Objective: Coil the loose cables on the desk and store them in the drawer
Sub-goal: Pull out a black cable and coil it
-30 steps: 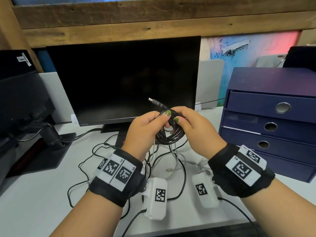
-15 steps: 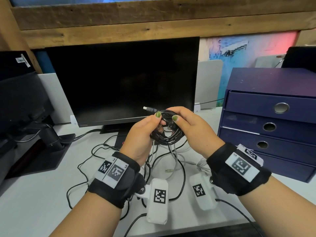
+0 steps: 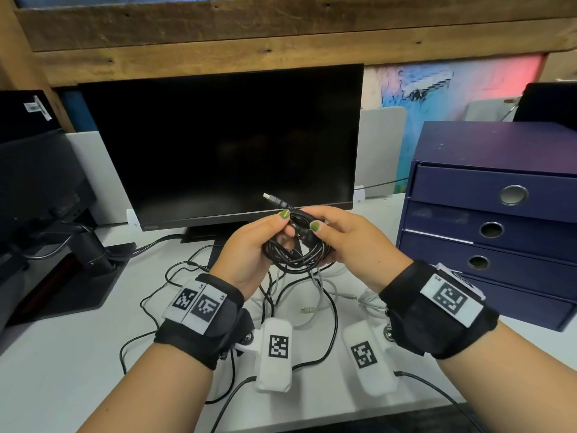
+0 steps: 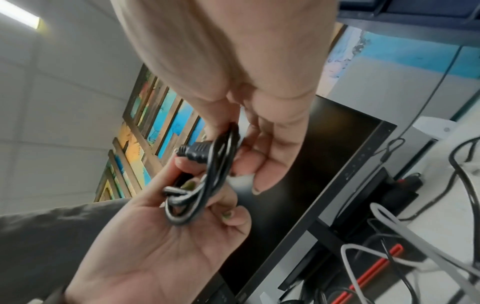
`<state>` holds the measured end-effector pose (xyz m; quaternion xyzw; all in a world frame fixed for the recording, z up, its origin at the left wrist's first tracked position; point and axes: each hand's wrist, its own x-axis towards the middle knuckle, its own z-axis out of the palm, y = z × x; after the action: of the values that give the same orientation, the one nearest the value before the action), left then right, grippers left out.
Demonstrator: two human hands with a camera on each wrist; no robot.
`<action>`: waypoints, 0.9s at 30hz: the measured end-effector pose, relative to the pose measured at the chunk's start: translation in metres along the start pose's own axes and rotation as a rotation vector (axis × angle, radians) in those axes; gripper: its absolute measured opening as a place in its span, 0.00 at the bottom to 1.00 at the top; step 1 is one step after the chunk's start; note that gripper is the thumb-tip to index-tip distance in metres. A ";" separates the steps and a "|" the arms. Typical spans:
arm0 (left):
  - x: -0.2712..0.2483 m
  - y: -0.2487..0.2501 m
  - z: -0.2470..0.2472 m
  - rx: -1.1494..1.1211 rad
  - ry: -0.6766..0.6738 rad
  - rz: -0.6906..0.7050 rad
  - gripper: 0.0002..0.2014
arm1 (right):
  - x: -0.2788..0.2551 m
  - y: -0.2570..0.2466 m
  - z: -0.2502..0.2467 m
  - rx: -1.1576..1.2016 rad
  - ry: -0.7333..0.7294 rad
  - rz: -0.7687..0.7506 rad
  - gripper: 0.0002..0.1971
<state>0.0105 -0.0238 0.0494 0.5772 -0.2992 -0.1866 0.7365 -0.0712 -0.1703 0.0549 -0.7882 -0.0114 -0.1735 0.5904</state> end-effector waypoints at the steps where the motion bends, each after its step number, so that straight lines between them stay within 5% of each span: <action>1: 0.001 0.001 0.001 0.056 0.012 -0.009 0.14 | 0.000 0.002 0.001 0.016 0.014 0.005 0.15; 4: 0.002 0.002 0.001 0.182 0.005 -0.026 0.16 | -0.002 0.004 0.002 -0.004 0.064 -0.008 0.15; 10: 0.002 -0.007 -0.001 -0.225 -0.033 -0.058 0.10 | -0.002 -0.002 0.003 -0.075 0.040 -0.085 0.16; 16: -0.005 -0.016 0.007 -0.403 -0.145 -0.055 0.03 | 0.002 0.003 -0.004 0.057 -0.015 -0.039 0.16; 18: -0.005 -0.016 0.007 -0.375 -0.183 -0.050 0.10 | 0.004 0.002 -0.005 0.148 0.003 -0.039 0.16; 22: -0.006 -0.011 0.007 -0.295 -0.114 -0.072 0.08 | 0.004 0.001 -0.010 0.368 -0.049 0.022 0.17; 27: -0.003 -0.007 0.008 0.212 0.073 -0.024 0.10 | 0.001 0.005 -0.013 0.349 -0.040 0.056 0.16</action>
<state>0.0034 -0.0296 0.0432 0.6618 -0.2835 -0.1416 0.6794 -0.0727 -0.1839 0.0538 -0.6772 -0.0311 -0.1370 0.7223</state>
